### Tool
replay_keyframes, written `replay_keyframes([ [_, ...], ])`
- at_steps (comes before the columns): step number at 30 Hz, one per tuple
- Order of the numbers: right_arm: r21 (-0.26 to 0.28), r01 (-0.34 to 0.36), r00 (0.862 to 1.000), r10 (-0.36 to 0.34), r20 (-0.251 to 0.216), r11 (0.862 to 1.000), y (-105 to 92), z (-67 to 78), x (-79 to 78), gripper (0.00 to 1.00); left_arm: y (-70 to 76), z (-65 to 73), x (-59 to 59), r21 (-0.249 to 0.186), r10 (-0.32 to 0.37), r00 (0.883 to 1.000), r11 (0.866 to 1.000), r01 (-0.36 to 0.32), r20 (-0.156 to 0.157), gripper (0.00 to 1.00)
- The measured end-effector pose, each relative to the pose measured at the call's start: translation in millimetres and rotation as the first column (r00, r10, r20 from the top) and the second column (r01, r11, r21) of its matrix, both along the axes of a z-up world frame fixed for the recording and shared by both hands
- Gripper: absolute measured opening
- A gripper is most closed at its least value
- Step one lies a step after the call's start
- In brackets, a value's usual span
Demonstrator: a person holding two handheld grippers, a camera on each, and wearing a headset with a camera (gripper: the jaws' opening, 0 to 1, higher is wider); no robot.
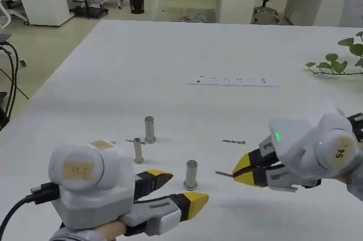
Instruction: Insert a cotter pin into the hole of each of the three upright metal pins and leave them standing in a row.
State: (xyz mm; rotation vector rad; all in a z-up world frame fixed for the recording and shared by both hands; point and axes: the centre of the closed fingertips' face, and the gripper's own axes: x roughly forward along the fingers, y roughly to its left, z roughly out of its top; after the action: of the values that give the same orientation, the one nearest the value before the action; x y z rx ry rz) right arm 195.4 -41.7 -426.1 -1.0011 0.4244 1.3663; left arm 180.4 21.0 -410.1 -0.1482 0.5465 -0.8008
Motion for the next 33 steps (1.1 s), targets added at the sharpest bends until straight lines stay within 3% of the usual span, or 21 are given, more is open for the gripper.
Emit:
replay_keyframes([
  [6, 0.022, -0.036, 0.999, 0.036, 0.004, 0.999, 11.7, 0.8, -11.3, 0.00, -7.3, 1.8, -3.0, -0.063, 0.001, 0.999, 0.998, -0.003, -0.039, 0.33],
  [16, 0.061, -0.074, 0.997, 0.073, 0.016, 0.995, 28.5, 6.8, -20.3, 0.00, -14.7, 6.2, -4.3, -0.195, 0.025, 0.993, 0.980, -0.048, -0.118, 0.22],
  [21, 0.073, -0.085, 0.996, 0.084, 0.019, 0.994, 35.0, 8.5, -22.9, 0.00, -14.8, 9.3, -3.6, -0.231, 0.035, 0.993, 0.971, -0.061, -0.116, 0.14],
  [26, 0.084, -0.090, 0.996, 0.088, 0.023, 0.992, 39.4, 11.1, -23.5, 0.00, -14.3, 10.3, -3.2, -0.232, 0.038, 0.994, 0.971, -0.060, -0.100, 0.06],
  [33, 0.103, -0.081, 0.997, 0.080, 0.017, 0.991, 42.4, 13.3, -23.4, 0.00, -14.4, 8.8, -3.4, -0.232, 0.039, 0.994, 0.971, -0.061, -0.100, 0.00],
])
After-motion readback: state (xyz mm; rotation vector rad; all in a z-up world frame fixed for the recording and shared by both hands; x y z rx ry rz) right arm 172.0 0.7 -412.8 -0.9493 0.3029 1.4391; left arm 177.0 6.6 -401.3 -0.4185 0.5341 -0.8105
